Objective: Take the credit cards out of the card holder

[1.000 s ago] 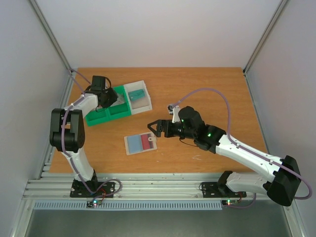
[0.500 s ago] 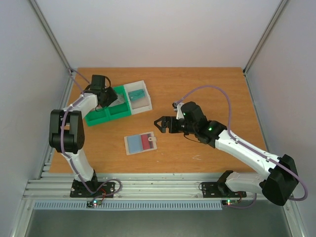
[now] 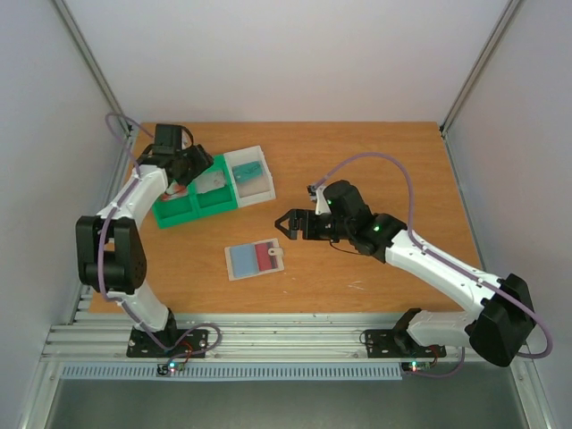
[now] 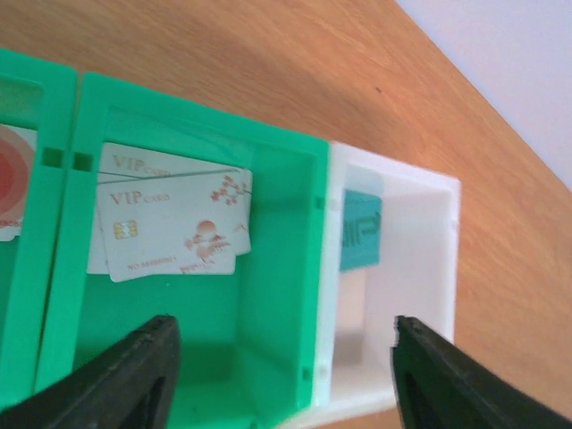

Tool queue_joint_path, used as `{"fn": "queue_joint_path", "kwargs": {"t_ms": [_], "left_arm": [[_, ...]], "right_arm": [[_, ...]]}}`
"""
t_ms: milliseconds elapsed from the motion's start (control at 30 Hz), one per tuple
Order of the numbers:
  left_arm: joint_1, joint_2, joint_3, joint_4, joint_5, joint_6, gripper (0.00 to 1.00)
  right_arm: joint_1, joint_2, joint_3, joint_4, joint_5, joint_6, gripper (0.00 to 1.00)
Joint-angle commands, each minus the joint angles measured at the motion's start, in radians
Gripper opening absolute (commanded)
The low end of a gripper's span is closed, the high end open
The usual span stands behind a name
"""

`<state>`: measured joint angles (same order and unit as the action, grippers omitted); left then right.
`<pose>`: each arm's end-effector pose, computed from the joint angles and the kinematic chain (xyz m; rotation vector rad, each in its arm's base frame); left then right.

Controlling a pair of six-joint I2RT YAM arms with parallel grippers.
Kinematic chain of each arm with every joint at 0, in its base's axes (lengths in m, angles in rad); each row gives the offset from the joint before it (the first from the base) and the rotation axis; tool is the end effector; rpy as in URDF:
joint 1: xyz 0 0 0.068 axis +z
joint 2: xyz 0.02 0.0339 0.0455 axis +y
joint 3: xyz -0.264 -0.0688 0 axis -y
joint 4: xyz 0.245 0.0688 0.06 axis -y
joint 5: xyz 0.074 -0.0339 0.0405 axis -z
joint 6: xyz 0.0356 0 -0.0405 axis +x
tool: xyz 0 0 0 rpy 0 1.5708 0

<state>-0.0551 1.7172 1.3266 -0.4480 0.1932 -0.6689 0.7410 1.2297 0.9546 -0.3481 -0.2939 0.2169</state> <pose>0.3798 -0.0278 0.2559 -0.6575 2.3779 -0.5582 0.1934 0.1909 0.2904 -0.7613 2.1673 0.8422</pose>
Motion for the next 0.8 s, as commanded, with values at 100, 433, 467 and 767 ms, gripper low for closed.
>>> {"fn": "queue_joint_path", "kwargs": {"t_ms": [100, 433, 467, 767], "left_arm": [[0.002, -0.145, -0.048, -0.124, 0.195, 0.033, 0.85], [0.0, -0.347, -0.211, -0.356, 0.379, 0.219, 0.99], [0.0, -0.373, -0.237, -0.366, 0.383, 0.232, 0.99], [-0.007, -0.524, -0.451, -0.342, 0.516, 0.262, 0.91]], "right_arm": [[0.001, 0.051, -0.012, 0.024, -0.073, 0.063, 0.91], [0.015, 0.154, -0.021, 0.022, -0.006, 0.087, 0.65], [0.02, 0.17, -0.019, 0.024, -0.004, 0.086, 0.62], [0.088, 0.328, 0.05, 0.005, 0.056, 0.048, 0.48]]}}
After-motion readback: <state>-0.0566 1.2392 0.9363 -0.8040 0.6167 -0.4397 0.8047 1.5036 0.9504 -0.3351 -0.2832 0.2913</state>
